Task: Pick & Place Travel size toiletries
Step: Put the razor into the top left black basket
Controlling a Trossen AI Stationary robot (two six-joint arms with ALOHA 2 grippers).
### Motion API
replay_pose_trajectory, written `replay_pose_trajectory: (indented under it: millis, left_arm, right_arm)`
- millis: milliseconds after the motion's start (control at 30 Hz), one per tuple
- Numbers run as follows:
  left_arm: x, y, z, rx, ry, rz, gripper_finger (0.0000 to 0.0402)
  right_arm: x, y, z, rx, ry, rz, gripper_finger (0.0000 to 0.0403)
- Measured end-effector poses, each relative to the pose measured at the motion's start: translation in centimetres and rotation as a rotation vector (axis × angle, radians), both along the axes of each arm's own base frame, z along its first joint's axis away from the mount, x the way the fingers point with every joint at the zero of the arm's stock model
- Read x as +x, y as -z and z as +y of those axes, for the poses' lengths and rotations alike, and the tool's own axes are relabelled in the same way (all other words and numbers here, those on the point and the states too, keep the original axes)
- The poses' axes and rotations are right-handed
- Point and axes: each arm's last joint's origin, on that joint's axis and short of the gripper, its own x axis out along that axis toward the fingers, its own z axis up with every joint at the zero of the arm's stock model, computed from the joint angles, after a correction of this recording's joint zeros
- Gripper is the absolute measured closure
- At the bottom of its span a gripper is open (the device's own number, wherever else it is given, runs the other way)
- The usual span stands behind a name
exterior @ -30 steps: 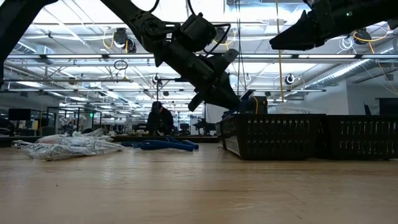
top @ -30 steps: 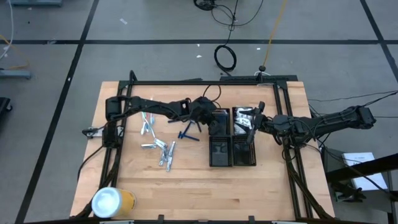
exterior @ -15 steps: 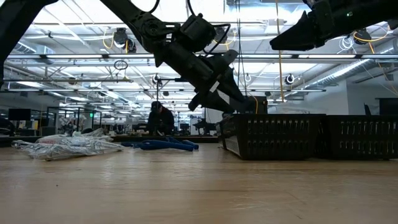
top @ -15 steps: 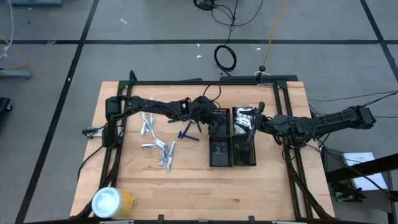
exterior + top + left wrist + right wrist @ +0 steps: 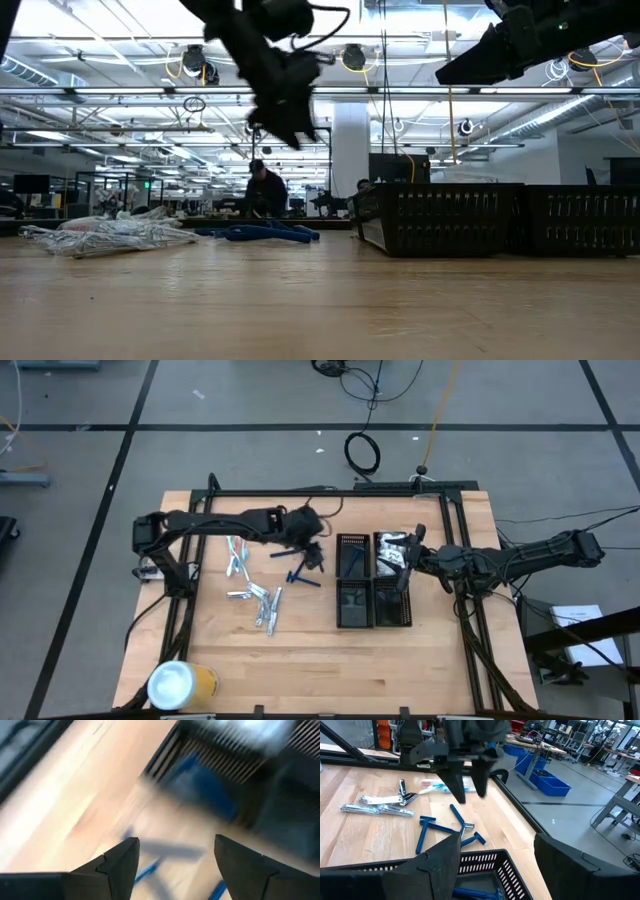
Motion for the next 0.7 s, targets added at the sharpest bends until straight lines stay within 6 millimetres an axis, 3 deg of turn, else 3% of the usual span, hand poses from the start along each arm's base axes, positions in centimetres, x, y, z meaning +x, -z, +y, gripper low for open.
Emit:
replay_pose_trajectory:
  millis: [200,400,700]
  left_arm:
    - [-3.4,2.6,1.0,0.000,-0.155,0.267,0.0172]
    - [-5.6,6.4,2.4,-0.110,-0.126,0.315,0.0182]
    - [-7.5,9.9,3.4,-0.058,-0.051,0.306,0.0183]
  right_arm:
    - [0.0,0.0,0.0,0.000,-0.001,0.000,0.0165]
    - [0.0,0.0,0.0,0.001,-0.002,0.000,0.0165]
    - [0.0,0.0,0.0,0.001,-0.002,0.000,0.0165]
